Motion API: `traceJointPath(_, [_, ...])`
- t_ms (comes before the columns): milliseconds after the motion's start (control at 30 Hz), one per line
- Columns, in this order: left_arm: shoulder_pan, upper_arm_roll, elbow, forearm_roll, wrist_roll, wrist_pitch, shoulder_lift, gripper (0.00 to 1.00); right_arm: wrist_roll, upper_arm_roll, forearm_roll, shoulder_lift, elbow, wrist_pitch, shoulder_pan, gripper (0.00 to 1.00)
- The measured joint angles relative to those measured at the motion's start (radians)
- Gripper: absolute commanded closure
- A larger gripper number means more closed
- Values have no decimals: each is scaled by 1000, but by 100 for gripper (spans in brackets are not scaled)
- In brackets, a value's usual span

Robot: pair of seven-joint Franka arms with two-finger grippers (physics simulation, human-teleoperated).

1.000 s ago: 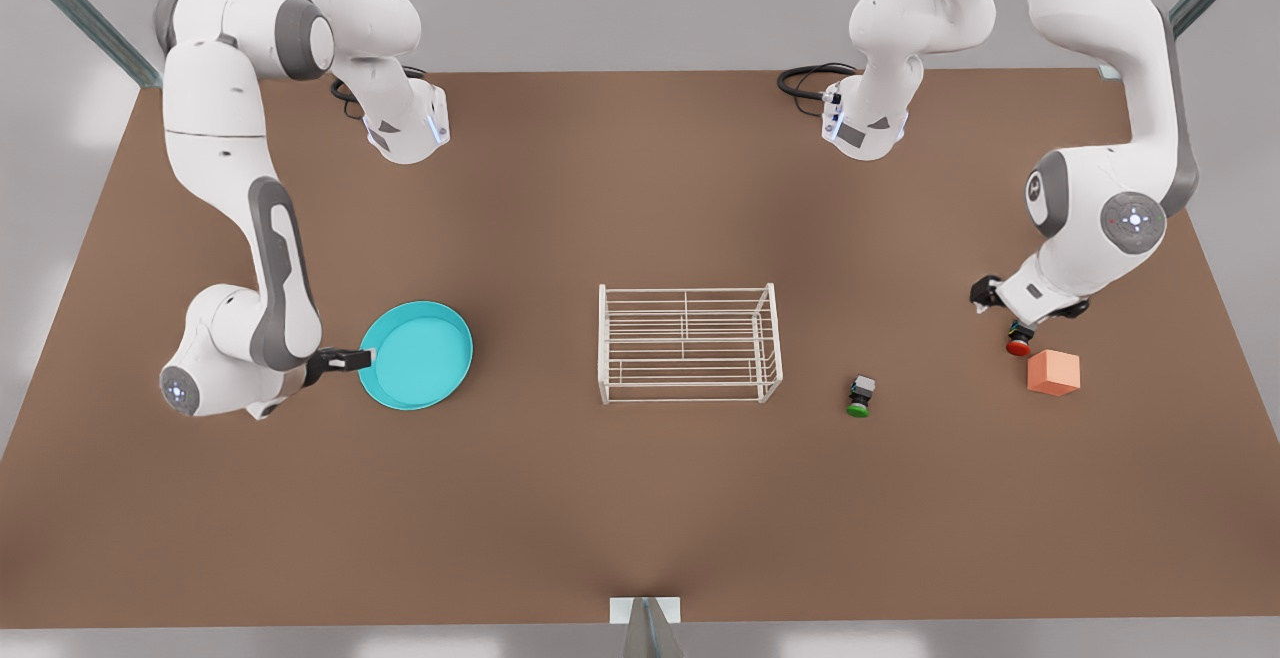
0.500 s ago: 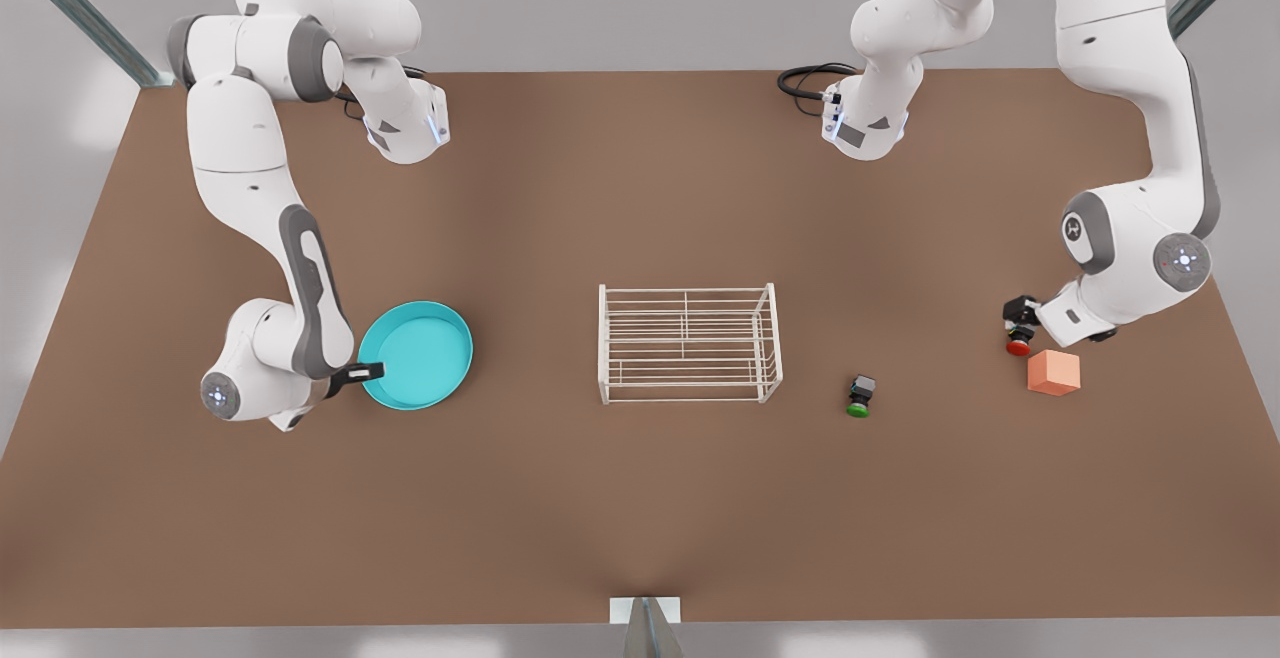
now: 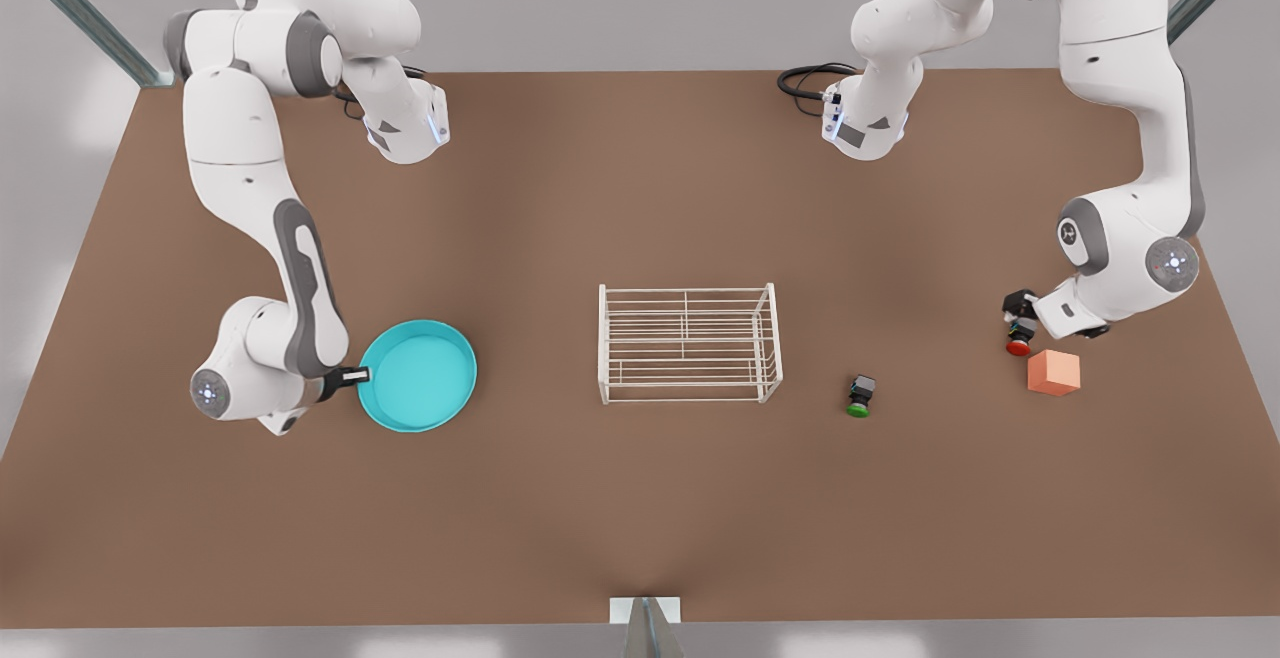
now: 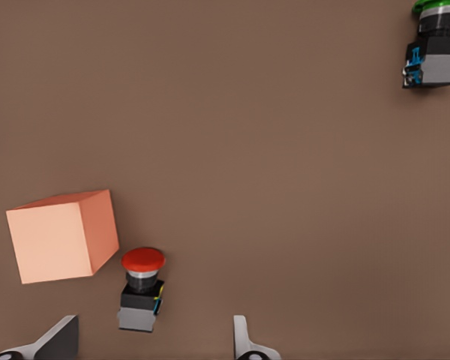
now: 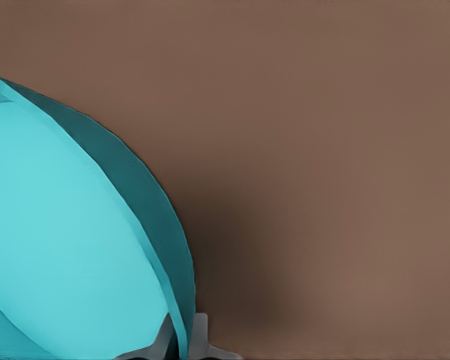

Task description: Place the plate on the shelf with right arm and place the red button switch in the plate with left arm

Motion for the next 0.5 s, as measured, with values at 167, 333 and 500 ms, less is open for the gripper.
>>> traceJointPath(167, [13,0,-1,-1,22,35,26,0,-8,1,-6,-45,36,-39,-2,82])
traceJointPath(333, [21,0,-2,-3,39,66,66,0,-9,4,-41,-64,168,-133,10,82])
traceJointPath(500, [36,0,-41,-3,53,111,76,0,16,-2,-71,-87,303,-278,77,82])
